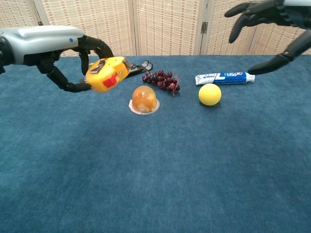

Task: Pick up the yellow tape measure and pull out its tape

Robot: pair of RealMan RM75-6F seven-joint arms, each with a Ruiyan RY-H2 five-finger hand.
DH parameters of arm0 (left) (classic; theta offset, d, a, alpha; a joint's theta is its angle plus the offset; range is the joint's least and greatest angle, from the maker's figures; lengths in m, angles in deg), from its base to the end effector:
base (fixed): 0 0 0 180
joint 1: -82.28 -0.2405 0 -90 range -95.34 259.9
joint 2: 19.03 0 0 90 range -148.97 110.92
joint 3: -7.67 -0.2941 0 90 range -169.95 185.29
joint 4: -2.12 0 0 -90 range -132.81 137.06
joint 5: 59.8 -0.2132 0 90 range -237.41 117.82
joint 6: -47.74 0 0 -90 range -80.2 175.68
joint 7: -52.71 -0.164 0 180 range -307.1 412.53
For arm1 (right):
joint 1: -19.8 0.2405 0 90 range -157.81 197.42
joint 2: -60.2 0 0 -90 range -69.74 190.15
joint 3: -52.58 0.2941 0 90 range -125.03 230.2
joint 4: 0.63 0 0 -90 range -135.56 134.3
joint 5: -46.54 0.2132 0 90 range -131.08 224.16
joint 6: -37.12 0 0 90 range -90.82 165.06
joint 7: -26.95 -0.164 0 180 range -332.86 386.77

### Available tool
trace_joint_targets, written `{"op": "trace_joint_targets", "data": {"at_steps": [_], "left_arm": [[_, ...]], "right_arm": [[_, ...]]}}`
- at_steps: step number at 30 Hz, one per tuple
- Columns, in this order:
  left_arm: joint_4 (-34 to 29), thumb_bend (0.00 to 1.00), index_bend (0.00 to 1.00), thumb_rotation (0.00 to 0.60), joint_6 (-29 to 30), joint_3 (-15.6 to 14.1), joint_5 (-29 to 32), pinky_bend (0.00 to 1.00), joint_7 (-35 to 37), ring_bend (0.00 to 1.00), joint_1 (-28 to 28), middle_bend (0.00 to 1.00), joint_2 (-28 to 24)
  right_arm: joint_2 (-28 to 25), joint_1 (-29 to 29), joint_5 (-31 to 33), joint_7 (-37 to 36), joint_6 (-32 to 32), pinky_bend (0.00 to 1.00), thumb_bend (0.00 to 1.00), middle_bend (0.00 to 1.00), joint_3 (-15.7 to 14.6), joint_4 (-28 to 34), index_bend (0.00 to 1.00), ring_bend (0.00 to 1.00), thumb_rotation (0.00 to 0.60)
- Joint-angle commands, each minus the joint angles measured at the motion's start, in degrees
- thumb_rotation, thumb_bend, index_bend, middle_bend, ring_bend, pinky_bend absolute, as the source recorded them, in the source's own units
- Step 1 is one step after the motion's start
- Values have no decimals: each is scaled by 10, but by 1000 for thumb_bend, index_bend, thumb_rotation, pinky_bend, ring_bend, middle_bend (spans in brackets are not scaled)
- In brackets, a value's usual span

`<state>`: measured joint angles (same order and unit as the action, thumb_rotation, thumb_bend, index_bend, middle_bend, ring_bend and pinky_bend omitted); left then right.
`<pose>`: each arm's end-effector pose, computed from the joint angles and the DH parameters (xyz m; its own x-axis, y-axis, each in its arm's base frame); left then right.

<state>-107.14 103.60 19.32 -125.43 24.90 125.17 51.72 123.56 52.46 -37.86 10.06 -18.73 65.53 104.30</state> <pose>-0.1123 0.3541 0.0617 0.5136 0.1742 0.8402 0.7690 -0.5279 -0.3606 -0.1630 -0.3403 0.1100 0.0744 -0.3581 0.9307 -0.9073 -0.4116 -0.0858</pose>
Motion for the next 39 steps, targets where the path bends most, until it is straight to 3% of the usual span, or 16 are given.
{"op": "trace_joint_targets", "data": {"at_steps": [1,8,18,39], "left_arm": [[-23,430,531,600,6,10,23,182,-19,448,15,507,1],[-49,432,531,600,29,11,57,172,-56,449,30,508,13],[-74,432,532,600,45,10,98,141,-82,449,52,508,22],[-84,432,531,600,72,-1,148,137,-114,449,87,508,40]], "right_arm": [[33,33,41,-10,31,0,78,91,24,-5,395,111,600],[66,79,102,-11,69,0,78,114,48,-4,442,121,600],[97,144,212,51,110,0,78,121,70,-17,468,122,600],[129,203,299,105,138,0,78,124,61,-50,508,122,600]]}}
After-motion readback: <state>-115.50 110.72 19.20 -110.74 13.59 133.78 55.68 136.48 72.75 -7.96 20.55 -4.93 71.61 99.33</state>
